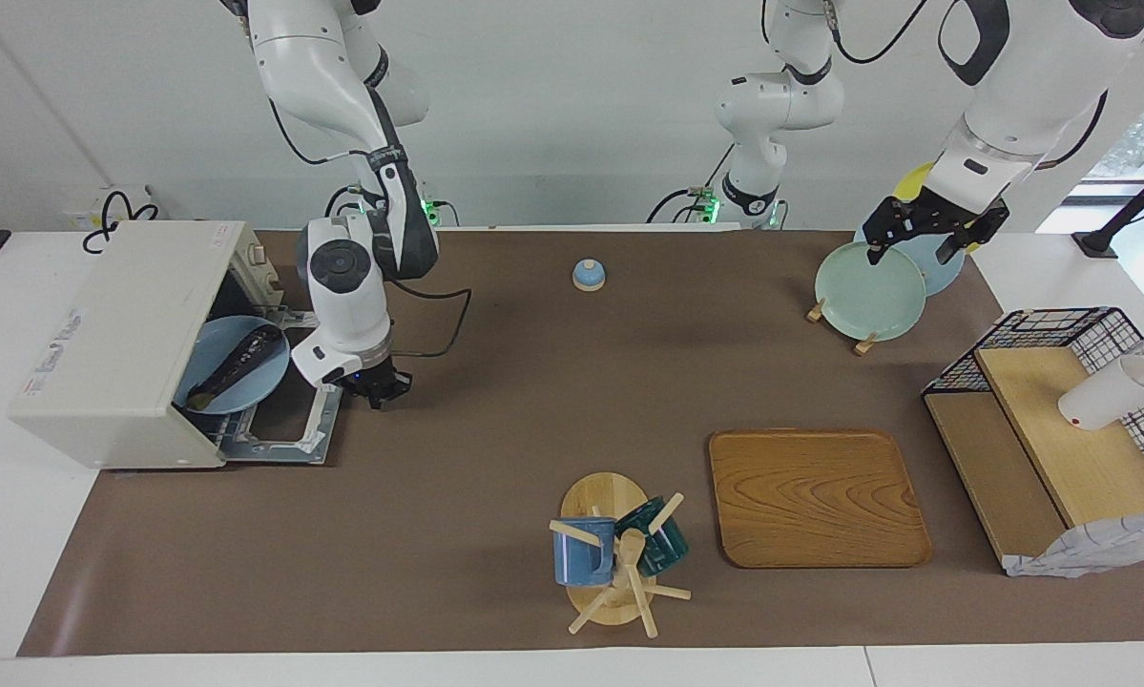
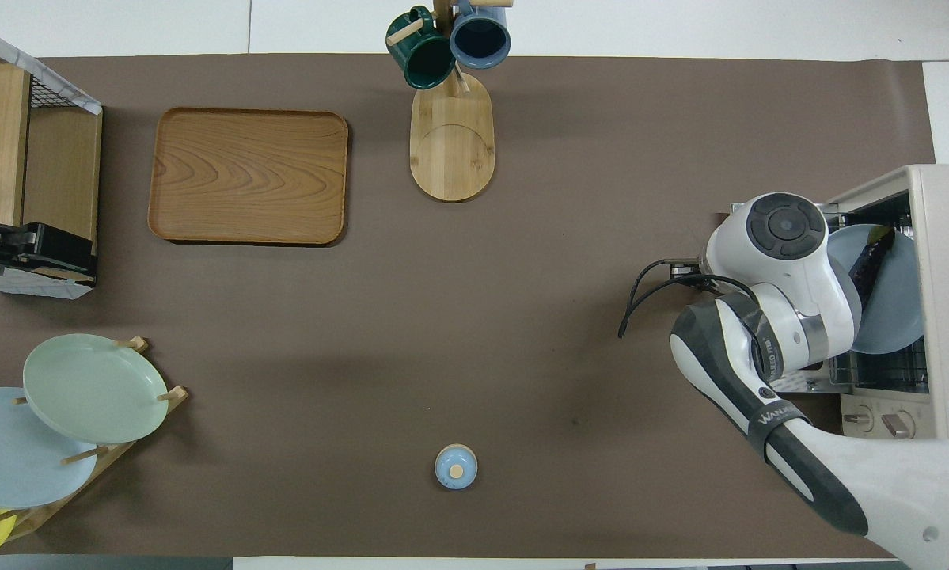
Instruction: Put eggplant into oven
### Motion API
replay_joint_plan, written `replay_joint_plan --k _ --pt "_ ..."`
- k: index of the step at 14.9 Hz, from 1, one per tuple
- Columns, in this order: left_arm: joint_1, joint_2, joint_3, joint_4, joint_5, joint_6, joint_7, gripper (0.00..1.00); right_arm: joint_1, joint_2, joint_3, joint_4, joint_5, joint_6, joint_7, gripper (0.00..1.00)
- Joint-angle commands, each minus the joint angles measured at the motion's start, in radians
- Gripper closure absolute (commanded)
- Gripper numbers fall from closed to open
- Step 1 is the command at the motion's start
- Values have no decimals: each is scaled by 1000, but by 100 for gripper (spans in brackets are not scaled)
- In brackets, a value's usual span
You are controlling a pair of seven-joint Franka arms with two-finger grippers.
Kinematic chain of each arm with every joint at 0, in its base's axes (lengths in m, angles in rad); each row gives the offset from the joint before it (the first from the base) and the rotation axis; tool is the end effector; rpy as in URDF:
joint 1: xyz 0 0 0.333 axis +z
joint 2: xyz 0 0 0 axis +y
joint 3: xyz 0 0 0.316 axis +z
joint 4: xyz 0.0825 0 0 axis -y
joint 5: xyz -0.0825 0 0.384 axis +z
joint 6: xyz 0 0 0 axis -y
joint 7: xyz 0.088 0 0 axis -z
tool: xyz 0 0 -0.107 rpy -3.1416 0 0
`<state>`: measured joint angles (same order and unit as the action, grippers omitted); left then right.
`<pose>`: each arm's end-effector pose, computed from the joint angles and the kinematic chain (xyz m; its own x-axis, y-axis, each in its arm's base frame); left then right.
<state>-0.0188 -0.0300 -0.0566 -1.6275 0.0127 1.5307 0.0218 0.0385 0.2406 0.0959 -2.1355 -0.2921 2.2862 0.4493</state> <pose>0.5383 -0.0397 0.6109 0.9931 -0.0962 -0.0671 -0.0973 -0.9952 -0.0129 0.5557 0.0679 0.2872 0.9931 -0.1161 -0.0161 -0.1104 -0.9725 0.2052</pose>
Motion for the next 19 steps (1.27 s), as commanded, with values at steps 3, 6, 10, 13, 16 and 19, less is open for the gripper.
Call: replay_joint_plan --k 3,6,10,13,16,19 --pt "11 -19 -6 -11 4 -12 4 0 -32 -23 8 -20 -175 -82 28 100" --pt "13 -19 -6 -11 4 -12 4 0 -35 -20 10 28 -258 -154 2 100" --pt "13 -18 -6 -11 4 -12 4 0 -75 -26 10 150 -268 -261 -193 100" --pt "11 -18 -5 -11 3 -12 3 0 -115 -85 10 161 -254 -275 -297 100" --pt "13 -19 -6 -11 4 -12 3 0 -123 -113 10 161 -252 -298 -337 100" --pt "13 -19 -6 -11 4 -12 3 0 -143 -141 10 161 -249 -329 -372 100"
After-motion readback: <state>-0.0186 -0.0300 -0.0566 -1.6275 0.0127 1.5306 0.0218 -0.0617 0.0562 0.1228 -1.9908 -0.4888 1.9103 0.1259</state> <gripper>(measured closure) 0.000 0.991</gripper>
